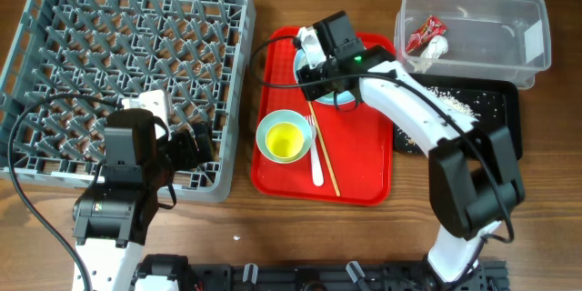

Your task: Sort waste into correct bins and load items into the dishwasher rack

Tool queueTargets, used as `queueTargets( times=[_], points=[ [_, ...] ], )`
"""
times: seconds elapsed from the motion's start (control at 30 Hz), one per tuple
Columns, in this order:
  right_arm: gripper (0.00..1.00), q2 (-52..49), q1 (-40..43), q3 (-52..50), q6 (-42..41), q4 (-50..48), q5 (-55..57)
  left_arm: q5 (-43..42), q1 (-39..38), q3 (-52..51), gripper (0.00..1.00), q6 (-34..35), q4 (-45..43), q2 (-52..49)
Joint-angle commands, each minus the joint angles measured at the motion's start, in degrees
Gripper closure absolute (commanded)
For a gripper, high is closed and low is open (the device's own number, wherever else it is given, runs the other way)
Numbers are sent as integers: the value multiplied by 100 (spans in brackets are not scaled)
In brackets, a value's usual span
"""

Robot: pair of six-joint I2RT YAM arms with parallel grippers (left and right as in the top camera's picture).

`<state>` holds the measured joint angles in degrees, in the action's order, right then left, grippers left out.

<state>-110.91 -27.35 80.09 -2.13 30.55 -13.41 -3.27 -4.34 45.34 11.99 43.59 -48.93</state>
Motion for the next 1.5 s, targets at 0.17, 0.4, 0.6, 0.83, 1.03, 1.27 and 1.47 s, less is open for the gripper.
queueTargets(
  times=[0.17,0.4,0.6,0.83,1.03,1.27,1.47],
  points=[
    [61,33,-46,297,-278,442,-164,13,37,111,0,50,0,7],
    [50,426,-260,1333,-417,2428,-887,13,37,111,0,50,0,7],
    [51,426,-870,267,-1316,2439,-2,13,37,111,0,50,0,4],
    [85,420,-870,-485,-1757,1606,247,13,37,111,0,50,0,4],
    [96,612,-706,63,-1703,1980,87,-85,37,111,0,52,-2,7],
    [96,1508,721,852,-1600,1613,-2413,-1703,37,111,0,811,-1375,-94],
    [96,1394,938,850,-1762,883,-5239,-4513,37,114,0,1132,-3821,-848]
  ],
)
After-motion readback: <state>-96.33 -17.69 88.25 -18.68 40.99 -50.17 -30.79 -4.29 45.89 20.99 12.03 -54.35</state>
